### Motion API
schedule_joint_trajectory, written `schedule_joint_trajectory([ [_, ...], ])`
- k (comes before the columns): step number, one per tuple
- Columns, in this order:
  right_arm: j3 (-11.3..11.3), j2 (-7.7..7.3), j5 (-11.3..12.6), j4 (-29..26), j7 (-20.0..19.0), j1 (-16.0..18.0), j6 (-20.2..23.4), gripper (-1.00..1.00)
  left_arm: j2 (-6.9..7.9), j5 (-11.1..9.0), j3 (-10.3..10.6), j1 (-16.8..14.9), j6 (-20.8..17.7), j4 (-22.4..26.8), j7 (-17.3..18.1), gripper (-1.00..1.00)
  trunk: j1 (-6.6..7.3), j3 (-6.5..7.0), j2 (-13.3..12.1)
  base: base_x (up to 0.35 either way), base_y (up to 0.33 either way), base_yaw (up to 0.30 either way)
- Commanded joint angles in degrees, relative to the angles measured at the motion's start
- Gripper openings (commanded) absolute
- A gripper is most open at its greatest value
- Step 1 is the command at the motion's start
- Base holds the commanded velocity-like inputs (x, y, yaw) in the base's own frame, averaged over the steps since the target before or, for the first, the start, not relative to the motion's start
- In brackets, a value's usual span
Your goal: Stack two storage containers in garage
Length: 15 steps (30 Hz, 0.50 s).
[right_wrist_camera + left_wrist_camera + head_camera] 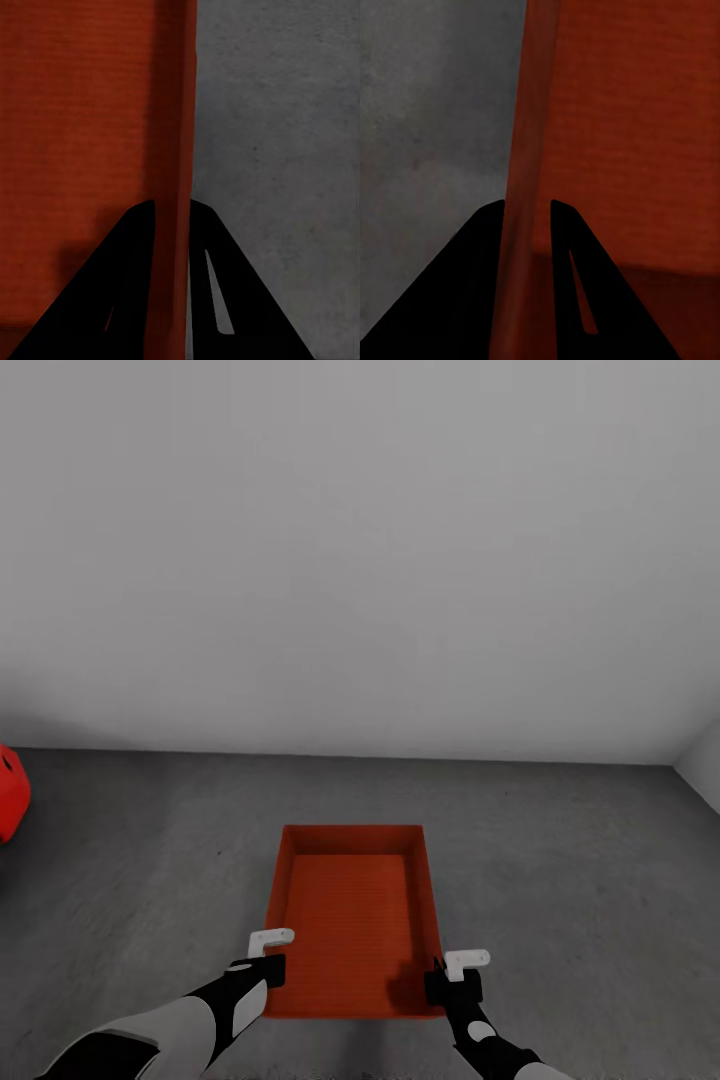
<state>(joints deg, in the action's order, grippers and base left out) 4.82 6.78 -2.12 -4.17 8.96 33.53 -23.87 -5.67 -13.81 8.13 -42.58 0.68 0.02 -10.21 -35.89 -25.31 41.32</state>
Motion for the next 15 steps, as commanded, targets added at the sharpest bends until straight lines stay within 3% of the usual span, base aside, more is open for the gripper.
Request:
schedule_joint_trajectory([
  [1,0.4,-0.01,0.6,0.1,0.8,0.0,-0.2,-1.0,-0.04,-0.2,-0.2,0.0,-0.1,0.1,0.1,-1.0,-0.01,-0.15,0.1,0.0,0.0,0.0],
  [15,0.4,-0.01,0.7,0.1,0.8,0.0,-0.2,-1.0,-0.04,-0.3,-0.2,0.0,-0.1,0.0,0.1,-1.0,-0.01,-0.37,0.1,0.0,0.0,0.0],
])
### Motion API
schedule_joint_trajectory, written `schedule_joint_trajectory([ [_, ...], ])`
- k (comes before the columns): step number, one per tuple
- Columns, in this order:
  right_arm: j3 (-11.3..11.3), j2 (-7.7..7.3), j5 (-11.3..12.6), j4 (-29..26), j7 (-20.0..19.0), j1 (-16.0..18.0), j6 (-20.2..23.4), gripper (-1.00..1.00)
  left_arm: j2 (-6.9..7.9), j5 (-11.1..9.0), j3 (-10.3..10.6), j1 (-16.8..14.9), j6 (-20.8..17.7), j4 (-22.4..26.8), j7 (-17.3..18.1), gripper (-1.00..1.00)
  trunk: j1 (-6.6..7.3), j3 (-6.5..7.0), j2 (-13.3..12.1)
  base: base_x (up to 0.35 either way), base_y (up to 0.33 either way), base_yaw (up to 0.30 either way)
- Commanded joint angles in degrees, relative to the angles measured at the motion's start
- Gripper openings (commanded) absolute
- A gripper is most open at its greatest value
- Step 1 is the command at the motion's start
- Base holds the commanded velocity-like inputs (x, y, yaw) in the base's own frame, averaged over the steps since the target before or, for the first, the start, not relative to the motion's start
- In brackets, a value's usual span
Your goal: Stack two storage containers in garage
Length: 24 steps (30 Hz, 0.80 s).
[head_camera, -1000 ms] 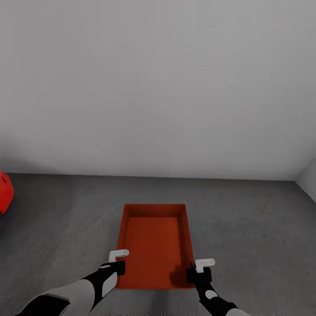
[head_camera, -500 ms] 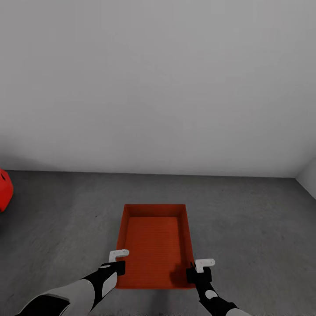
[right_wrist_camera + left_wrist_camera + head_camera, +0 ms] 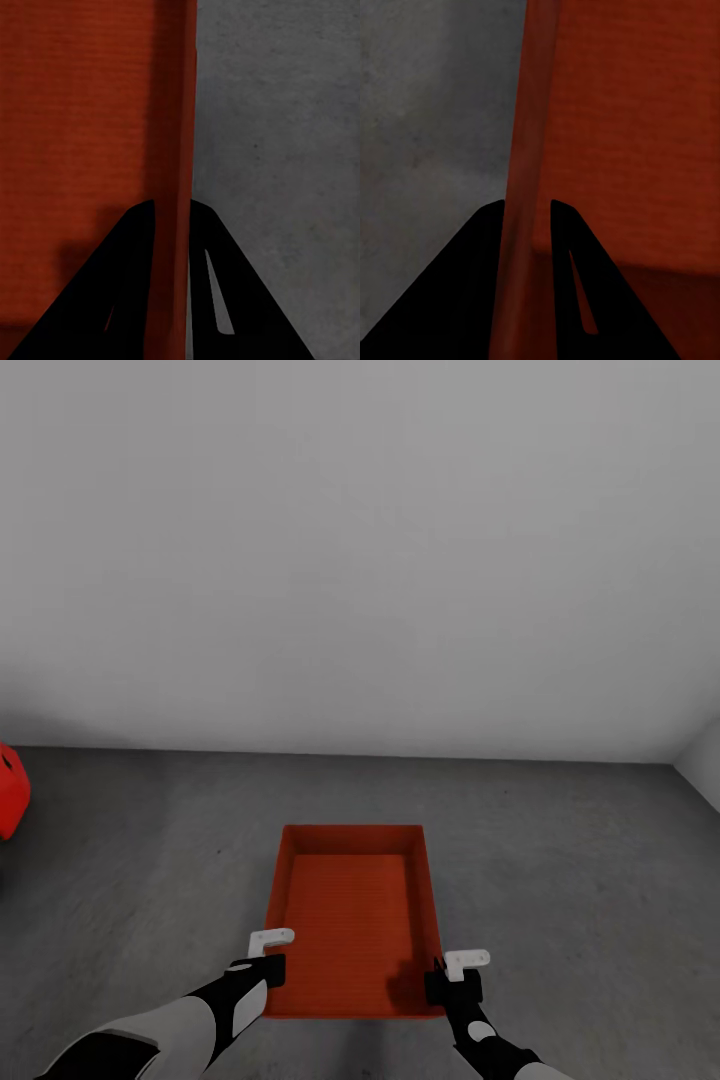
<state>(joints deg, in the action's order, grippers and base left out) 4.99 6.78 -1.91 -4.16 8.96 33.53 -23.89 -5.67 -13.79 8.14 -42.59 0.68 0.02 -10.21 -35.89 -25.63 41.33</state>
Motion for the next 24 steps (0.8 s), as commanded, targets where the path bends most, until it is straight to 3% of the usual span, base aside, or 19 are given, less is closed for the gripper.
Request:
schedule_joint_trajectory([
  [1,0.3,-0.01,0.5,0.1,0.8,0.0,-0.2,-1.0,-0.04,-0.3,-0.2,0.0,-0.1,0.0,0.1,-1.0,-0.01,-0.06,0.1,0.0,0.0,0.0],
  [18,0.3,0.08,0.5,0.1,0.9,0.0,-0.2,-1.0,-0.1,-0.4,-0.2,0.0,0.0,0.1,-0.5,-1.0,-0.01,-0.06,0.1,0.003,0.0,0.0],
  [24,0.3,0.08,0.5,0.1,0.9,0.0,-0.2,-1.0,-0.12,-0.4,-0.3,0.0,0.0,0.1,-0.4,-1.0,-0.01,-0.06,0.1,0.215,0.0,0.0],
])
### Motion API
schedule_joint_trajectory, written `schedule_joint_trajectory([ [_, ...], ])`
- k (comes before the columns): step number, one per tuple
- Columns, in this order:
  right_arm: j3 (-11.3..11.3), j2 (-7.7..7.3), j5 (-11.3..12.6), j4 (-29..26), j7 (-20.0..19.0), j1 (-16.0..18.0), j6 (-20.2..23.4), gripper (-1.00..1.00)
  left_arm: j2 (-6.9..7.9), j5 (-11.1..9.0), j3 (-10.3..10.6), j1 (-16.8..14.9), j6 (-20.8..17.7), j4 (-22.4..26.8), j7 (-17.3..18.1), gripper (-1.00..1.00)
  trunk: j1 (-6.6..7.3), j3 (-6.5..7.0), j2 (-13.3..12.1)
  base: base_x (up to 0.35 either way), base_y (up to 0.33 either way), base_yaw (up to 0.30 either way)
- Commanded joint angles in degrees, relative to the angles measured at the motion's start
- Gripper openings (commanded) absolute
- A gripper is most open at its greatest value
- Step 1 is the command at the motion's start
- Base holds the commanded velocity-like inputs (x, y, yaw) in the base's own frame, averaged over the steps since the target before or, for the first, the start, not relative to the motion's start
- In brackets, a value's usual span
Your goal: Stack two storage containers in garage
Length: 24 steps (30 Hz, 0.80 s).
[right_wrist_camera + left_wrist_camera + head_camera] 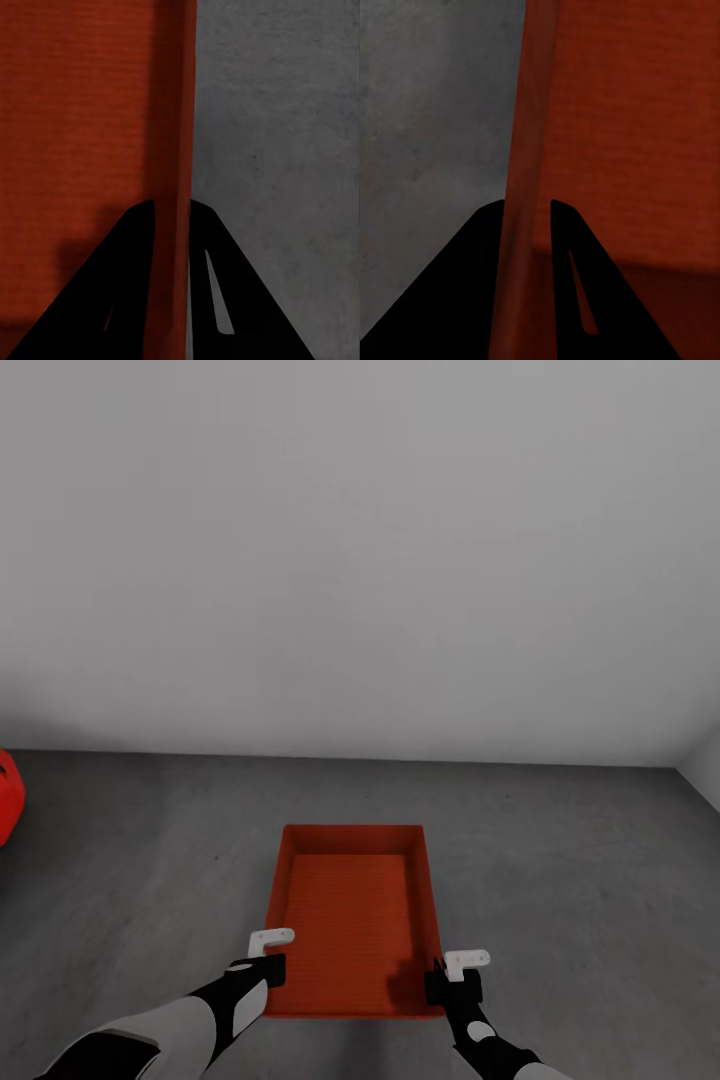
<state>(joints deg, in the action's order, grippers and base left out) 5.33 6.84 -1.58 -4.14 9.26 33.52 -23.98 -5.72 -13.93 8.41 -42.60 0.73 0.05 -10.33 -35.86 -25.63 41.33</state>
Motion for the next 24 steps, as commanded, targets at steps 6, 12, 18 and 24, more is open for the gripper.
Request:
schedule_joint_trajectory([
  [6,-0.1,0.01,0.2,0.1,0.6,0.1,-0.1,-1.0,-0.08,-0.2,-0.5,0.0,0.0,0.0,-0.3,-1.0,-0.04,-0.06,0.0,0.1,0.0,0.0],
  [12,-0.1,0.01,0.2,0.1,0.6,0.1,-0.1,-1.0,-0.08,-0.2,-0.5,0.0,0.0,0.0,-0.3,-1.0,-0.04,-0.06,0.0,0.016,0.0,0.0],
  [18,-0.1,0.01,0.2,0.1,0.6,0.1,-0.1,-1.0,-0.07,-0.2,-0.5,0.0,0.0,0.0,-0.3,-1.0,-0.04,-0.06,0.0,0.084,0.0,0.0],
  [24,-0.1,0.01,0.2,0.1,0.6,0.1,-0.1,-1.0,-0.08,-0.2,-0.5,0.0,0.0,0.0,-0.4,-1.0,-0.04,-0.06,0.0,0.01,0.0,0.0],
])
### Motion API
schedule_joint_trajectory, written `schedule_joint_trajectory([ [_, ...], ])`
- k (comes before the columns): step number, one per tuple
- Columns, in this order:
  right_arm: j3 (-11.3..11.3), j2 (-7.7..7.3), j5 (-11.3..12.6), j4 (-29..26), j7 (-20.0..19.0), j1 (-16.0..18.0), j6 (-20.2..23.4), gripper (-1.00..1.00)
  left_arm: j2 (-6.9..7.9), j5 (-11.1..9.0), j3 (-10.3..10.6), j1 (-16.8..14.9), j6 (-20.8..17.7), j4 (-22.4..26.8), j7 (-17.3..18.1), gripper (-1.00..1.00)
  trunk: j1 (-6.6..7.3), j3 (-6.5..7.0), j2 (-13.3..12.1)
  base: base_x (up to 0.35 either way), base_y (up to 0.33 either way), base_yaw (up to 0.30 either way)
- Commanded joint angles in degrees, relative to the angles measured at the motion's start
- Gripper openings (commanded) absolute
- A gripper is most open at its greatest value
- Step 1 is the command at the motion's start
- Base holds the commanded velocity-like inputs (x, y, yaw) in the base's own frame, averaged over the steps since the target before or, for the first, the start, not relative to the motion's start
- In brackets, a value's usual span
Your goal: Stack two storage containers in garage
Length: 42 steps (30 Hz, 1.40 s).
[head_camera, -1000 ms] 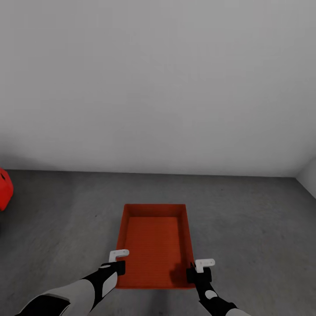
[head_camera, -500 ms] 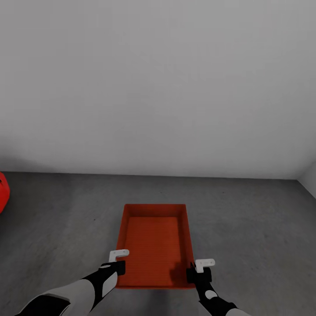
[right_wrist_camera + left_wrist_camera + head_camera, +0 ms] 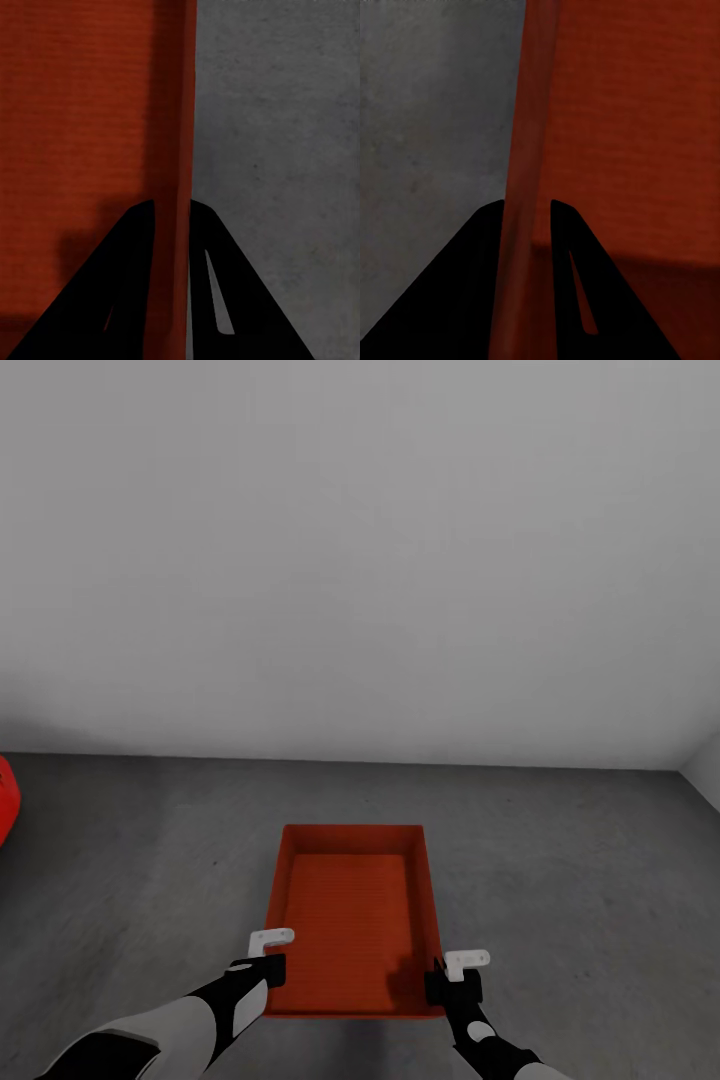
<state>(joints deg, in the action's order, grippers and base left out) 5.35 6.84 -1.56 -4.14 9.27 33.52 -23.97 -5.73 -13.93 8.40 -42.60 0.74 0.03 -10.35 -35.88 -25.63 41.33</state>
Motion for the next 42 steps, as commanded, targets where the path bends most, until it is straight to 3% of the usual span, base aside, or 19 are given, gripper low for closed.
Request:
schedule_joint_trajectory([
  [1,-0.1,0.01,0.2,0.1,0.6,0.1,-0.1,-1.0,-0.07,-0.2,-0.5,0.0,0.0,0.0,-0.4,-1.0,-0.01,-0.06,0.1,0.002,0.0,0.0],
  [42,-0.1,0.01,0.2,0.1,0.6,0.1,-0.1,-1.0,-0.07,-0.3,-0.6,0.0,-0.1,0.0,-0.5,-1.0,-0.01,-0.06,0.1,0.0,0.006,0.0],
])
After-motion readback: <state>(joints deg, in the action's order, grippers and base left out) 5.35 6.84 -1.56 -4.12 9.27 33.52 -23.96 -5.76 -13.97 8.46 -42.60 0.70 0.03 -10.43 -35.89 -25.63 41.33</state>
